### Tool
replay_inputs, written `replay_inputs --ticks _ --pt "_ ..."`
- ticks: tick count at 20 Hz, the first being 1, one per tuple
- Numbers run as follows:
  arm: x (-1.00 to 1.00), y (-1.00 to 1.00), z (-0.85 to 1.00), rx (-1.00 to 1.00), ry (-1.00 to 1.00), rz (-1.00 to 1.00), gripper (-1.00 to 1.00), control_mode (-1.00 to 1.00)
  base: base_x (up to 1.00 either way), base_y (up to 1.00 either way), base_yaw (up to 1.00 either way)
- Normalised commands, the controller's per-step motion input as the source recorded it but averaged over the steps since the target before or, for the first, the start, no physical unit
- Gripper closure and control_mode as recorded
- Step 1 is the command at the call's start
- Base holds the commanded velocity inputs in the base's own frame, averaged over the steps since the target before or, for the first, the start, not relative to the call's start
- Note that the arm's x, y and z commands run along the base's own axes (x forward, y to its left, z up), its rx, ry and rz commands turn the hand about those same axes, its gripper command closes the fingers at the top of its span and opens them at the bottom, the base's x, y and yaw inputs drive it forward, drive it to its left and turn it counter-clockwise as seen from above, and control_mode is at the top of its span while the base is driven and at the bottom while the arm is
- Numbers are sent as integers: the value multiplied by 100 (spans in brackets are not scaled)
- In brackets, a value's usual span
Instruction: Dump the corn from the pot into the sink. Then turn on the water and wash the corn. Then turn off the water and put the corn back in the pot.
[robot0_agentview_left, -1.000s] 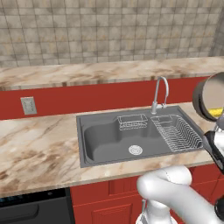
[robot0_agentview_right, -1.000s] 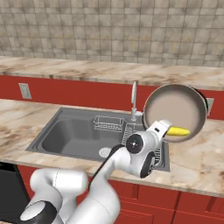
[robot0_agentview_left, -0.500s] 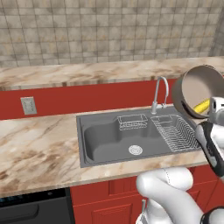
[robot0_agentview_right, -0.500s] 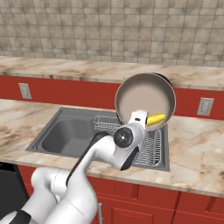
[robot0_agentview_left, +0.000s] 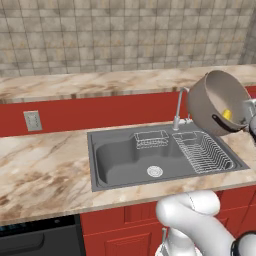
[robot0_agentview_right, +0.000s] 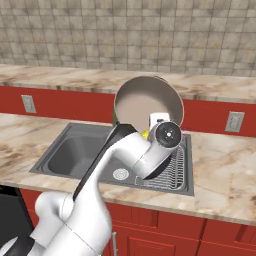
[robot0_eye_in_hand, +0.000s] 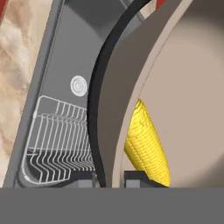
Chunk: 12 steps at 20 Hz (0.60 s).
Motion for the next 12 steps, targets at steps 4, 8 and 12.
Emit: replay_inputs --ticks 4,8,12 --pt "-11 65 70 -2 34 26 100 -100 0 0 0" --pt "-3 94 63 -7 41 19 100 -100 0 0 0" --pt "-14 68 13 0 29 13 100 -100 0 0 0"
